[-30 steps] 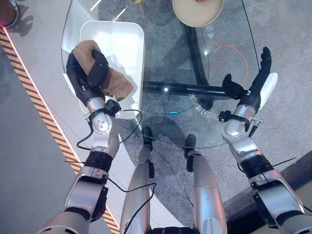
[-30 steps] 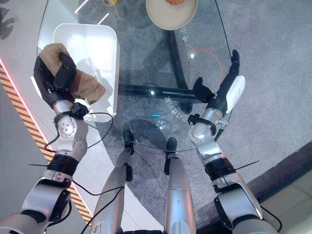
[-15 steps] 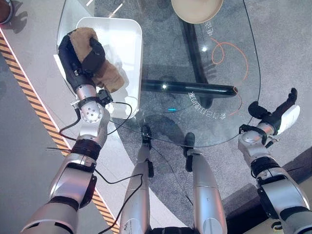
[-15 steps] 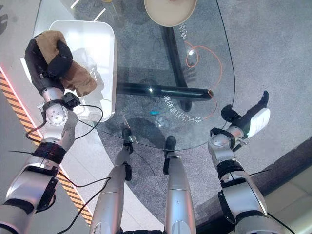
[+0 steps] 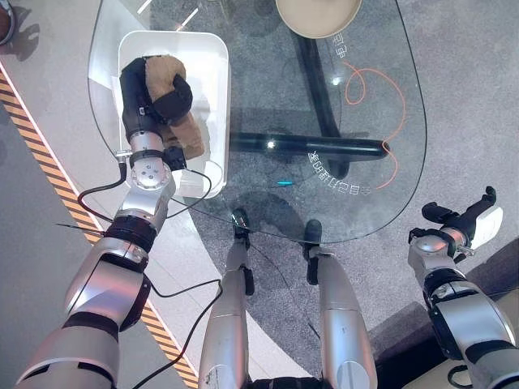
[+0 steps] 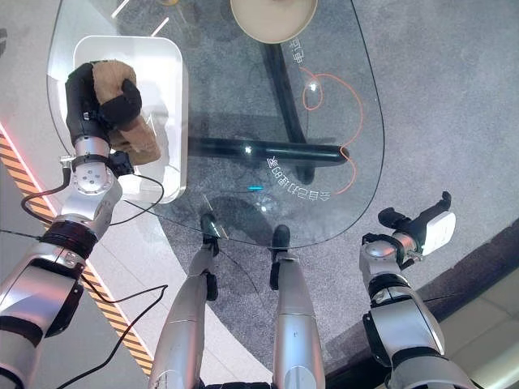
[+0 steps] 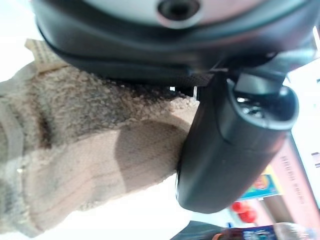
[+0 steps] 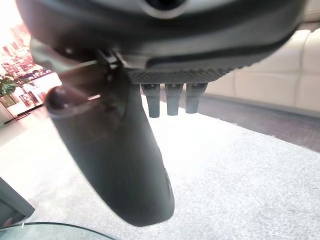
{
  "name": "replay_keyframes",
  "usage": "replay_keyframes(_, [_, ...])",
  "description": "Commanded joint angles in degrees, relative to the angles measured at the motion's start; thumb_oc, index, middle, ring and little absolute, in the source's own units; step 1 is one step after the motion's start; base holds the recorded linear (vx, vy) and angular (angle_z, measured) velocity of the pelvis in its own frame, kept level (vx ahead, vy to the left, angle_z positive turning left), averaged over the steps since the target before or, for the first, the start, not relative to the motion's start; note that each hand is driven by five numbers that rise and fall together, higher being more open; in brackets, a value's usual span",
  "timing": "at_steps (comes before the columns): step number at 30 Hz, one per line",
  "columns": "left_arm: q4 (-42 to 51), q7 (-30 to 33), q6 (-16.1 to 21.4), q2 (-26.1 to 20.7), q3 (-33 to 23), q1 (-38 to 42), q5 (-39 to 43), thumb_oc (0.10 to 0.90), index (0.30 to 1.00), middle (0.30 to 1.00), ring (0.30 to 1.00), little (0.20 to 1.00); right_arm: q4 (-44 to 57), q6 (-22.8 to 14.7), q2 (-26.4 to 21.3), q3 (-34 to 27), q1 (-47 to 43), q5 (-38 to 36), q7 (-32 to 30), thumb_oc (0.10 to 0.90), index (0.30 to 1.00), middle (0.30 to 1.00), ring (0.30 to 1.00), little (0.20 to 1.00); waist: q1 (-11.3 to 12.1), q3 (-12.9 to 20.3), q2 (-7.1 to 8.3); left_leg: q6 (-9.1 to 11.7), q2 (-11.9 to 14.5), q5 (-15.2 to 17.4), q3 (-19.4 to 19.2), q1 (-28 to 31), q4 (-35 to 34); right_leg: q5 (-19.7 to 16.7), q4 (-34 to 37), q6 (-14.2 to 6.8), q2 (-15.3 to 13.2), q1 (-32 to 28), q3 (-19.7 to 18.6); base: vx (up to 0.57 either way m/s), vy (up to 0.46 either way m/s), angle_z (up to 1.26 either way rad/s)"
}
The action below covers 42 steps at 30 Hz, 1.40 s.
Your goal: Wipe the table with a cloth and put it in the basket.
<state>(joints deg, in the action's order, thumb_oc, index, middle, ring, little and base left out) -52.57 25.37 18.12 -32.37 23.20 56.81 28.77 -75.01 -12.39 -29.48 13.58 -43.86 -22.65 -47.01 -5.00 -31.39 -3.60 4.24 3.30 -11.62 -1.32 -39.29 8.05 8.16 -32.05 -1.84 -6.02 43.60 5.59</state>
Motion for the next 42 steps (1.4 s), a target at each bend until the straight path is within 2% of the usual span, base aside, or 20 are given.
replay_keyframes(1, [-0.47, -0.26, 1.98, -4.72, -2.20, 10.27, -3.08, 0.100, 0.300, 0.300, 0.300, 0.200, -0.99, 1.33, -4.98, -0.81, 0.98, -0.01, -0.53, 0.800, 0.900, 0.900, 0.900, 0.900, 0.50, 1.60, 1.65, -0.80, -2.13, 13.13, -3.79, 0.22, 10.69, -5.51, 9.91, -2.21, 2.89, -1.67, -0.88, 0.00, 0.000, 0.00])
replay_keyframes(8, [-5.35, -2.96, -1.22, -4.99, -0.70, 11.92, -2.06, 0.111, 0.309, 0.309, 0.309, 0.211, -2.11, 3.05, -4.84, -0.18, 1.35, -0.15, 0.64, 0.800, 0.900, 0.900, 0.900, 0.900, -0.32, 1.60, 1.60, -0.68, -2.02, 12.99, -4.10, 0.23, 10.69, -5.70, 9.84, -2.19, 2.88, -1.35, -1.24, 0.01, 0.012, -0.02])
replay_keyframes(9, [-6.54, -3.11, -1.93, -4.80, -0.49, 12.30, -2.33, 0.188, 0.375, 0.375, 0.375, 0.288, -2.42, 3.02, -4.71, -0.07, 1.32, 0.24, 0.78, 0.800, 0.900, 0.900, 0.900, 0.900, -0.54, 1.60, 1.60, -0.68, -1.99, 13.02, -4.20, 0.29, 10.72, -5.72, 9.81, -2.16, 2.89, -1.29, -1.34, 0.02, 0.022, -0.04])
replay_keyframes(10, [-7.08, -3.49, -2.21, -4.80, -0.51, 12.49, -2.29, 0.218, 0.401, 0.401, 0.401, 0.318, -2.43, 3.13, -4.76, 0.06, 1.21, 0.23, 0.90, 0.800, 0.900, 0.900, 0.900, 0.900, -0.63, 1.60, 1.62, -0.65, -1.92, 13.02, -4.26, 0.33, 10.71, -5.72, 9.81, -2.17, 2.85, -1.28, -1.35, 0.03, 0.031, -0.04])
replay_keyframes(11, [-7.98, -3.91, -2.46, -4.90, -0.33, 12.75, -2.38, 0.303, 0.474, 0.474, 0.474, 0.403, -2.41, 3.12, -4.82, 0.17, 1.24, 0.41, 1.13, 0.800, 0.900, 0.900, 0.900, 0.900, -0.81, 1.60, 1.63, -0.62, -1.83, 13.04, -4.35, 0.38, 10.74, -5.71, 9.76, -2.16, 2.83, -1.23, -1.41, 0.00, 0.000, 0.00])
replay_keyframes(12, [-8.41, -4.04, -2.54, -4.92, -0.24, 12.90, -2.43, 0.309, 0.479, 0.479, 0.479, 0.409, -2.31, 3.21, -4.81, 0.34, 1.19, 0.39, 1.13, 0.800, 0.900, 0.900, 0.900, 0.900, -0.91, 1.60, 1.62, -0.60, -1.80, 13.01, -4.41, 0.29, 10.76, -5.74, 9.76, -2.14, 2.83, -1.11, -1.48, 0.00, 0.000, 0.00])
replay_keyframes(13, [-8.78, -4.08, -2.50, -4.92, -0.13, 13.01, -2.52, 0.372, 0.533, 0.533, 0.533, 0.472, -2.17, 3.34, -4.85, 0.42, 1.12, 0.35, 1.11, 0.800, 0.900, 0.900, 0.900, 0.900, -1.00, 1.60, 1.60, -0.58, -1.77, 12.98, -4.42, 0.18, 10.80, -5.76, 9.70, -2.13, 2.84, -0.95, -1.55, 0.00, 0.000, 0.00])
replay_keyframes(14, [-9.13, -4.13, -2.47, -4.85, -0.03, 13.11, -2.55, 0.542, 0.679, 0.679, 0.679, 0.642, -2.17, 3.34, -4.81, 0.45, 1.06, 0.37, 1.17, 0.800, 0.900, 0.900, 0.900, 0.900, -1.07, 1.60, 1.58, -0.53, -1.74, 12.95, -4.42, 0.08, 10.84, -5.76, 9.64, -2.13, 2.84, -0.80, -1.60, 0.00, 0.000, 0.00])
replay_keyframes(15, [-9.47, -4.16, -2.34, -4.74, -0.04, 13.19, -2.58, 0.655, 0.775, 0.775, 0.775, 0.755, -2.26, 3.23, -4.79, 0.48, 1.00, 0.53, 1.20, 0.800, 0.900, 0.900, 0.900, 0.900, -1.12, 1.60, 1.57, -0.52, -1.75, 12.94, -4.40, 0.04, 10.83, -5.74, 9.62, -2.10, 2.88, -0.75, -1.65, 0.01, 0.015, -0.04])
replay_keyframes(16, [-9.59, -4.21, -2.42, -4.69, -0.05, 13.22, -2.76, 0.800, 0.900, 0.900, 0.900, 0.900, -2.23, 3.24, -4.77, 0.51, 0.98, 0.59, 1.21, 0.800, 0.900, 0.900, 0.900, 0.900, -1.14, 1.60, 1.56, -0.51, -1.74, 12.93, -4.38, -0.02, 10.86, -5.73, 9.56, -2.09, 2.91, -0.66, -1.68, 0.01, 0.009, -0.05])
replay_keyframes(33, [-10.15, -4.12, -2.85, -3.70, 0.36, 13.45, -2.88, 0.800, 0.900, 0.900, 0.900, 0.900, -1.50, 3.40, -4.46, 0.62, 0.75, 0.93, 0.90, 0.800, 0.900, 0.900, 0.900, 0.900, -1.46, 1.60, 1.44, -0.60, -1.94, 13.10, -4.03, -0.81, 11.74, -5.50, 8.53, -1.76, 3.26, 0.44, -2.01, 0.00, 0.001, -0.01])
replay_keyframes(39, [-9.74, -3.93, -1.90, -3.86, -0.10, 12.89, -1.74, 0.800, 0.900, 0.900, 0.900, 0.900, -1.61, 2.91, -4.10, 0.42, 1.21, 1.01, 0.88, 0.800, 0.900, 0.900, 0.900, 0.900, -1.28, 1.60, 1.54, -0.62, -1.93, 13.11, -3.77, -0.72, 11.65, -5.43, 8.51, -1.76, 3.35, 0.26, -2.07, 0.00, 0.000, 0.00])
replay_keyframes(42, [-8.77, -2.77, -0.28, -4.02, -1.00, 12.24, -0.53, 0.800, 0.900, 0.900, 0.900, 0.900, -1.48, 2.98, -3.67, 0.15, 1.80, 1.35, 0.98, 0.800, 0.900, 0.900, 0.900, 0.900, -1.09, 1.60, 1.62, -0.72, -2.07, 13.22, -3.42, -0.18, 11.44, -5.35, 8.54, -1.79, 3.45, -0.27, -2.13, 0.00, 0.000, 0.00])
